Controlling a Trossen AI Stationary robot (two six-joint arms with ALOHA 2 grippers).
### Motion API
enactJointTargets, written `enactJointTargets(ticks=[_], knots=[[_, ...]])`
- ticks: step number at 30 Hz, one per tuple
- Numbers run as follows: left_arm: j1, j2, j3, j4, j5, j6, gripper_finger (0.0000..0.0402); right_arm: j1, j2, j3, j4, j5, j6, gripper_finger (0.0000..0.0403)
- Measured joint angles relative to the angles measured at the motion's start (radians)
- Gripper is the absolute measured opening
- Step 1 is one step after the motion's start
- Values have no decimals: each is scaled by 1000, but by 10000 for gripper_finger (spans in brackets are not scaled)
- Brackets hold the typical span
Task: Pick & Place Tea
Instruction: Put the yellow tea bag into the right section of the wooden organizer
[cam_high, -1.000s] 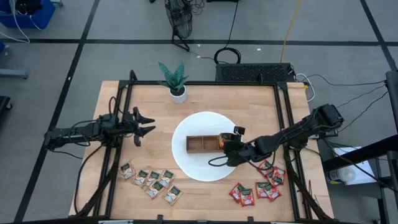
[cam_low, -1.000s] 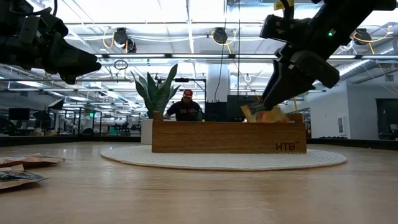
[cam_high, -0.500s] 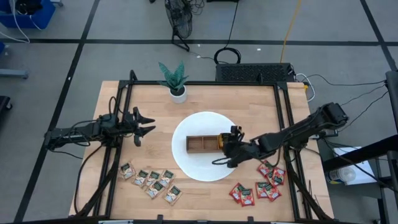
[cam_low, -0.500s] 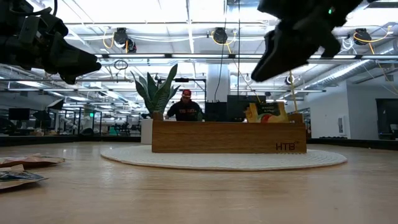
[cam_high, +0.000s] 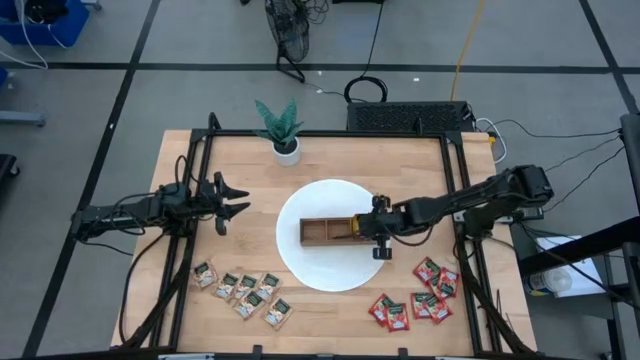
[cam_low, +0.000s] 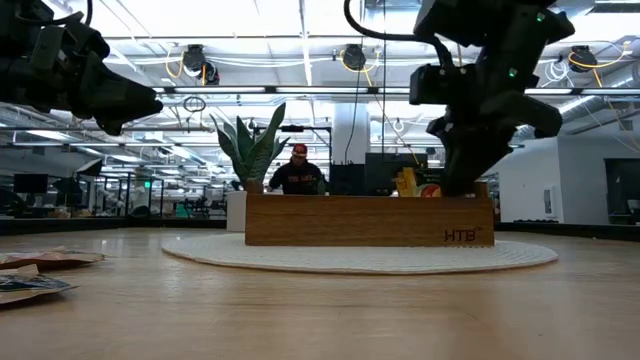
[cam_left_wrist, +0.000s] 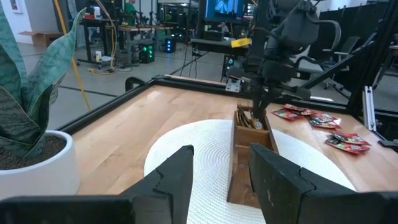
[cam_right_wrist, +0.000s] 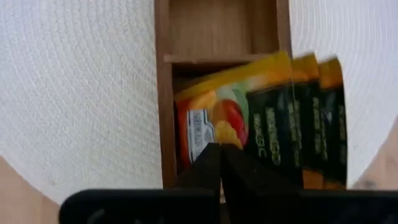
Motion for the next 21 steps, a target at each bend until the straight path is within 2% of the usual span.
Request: enactJointTargets(ticks=[4, 9, 14, 21], knots=[[0, 0, 0, 0, 0, 0, 157, -1, 2, 0, -2, -4, -17, 0], [0, 0, 0, 0, 0, 0, 157, -2, 2, 15, -16, -71, -8, 0], [0, 0, 0, 0, 0, 0, 157, -2, 26, 34, -24, -95, -10, 0], [0, 0, 0, 0, 0, 0, 157, -10, 113, 39, -1, -96, -16, 0]])
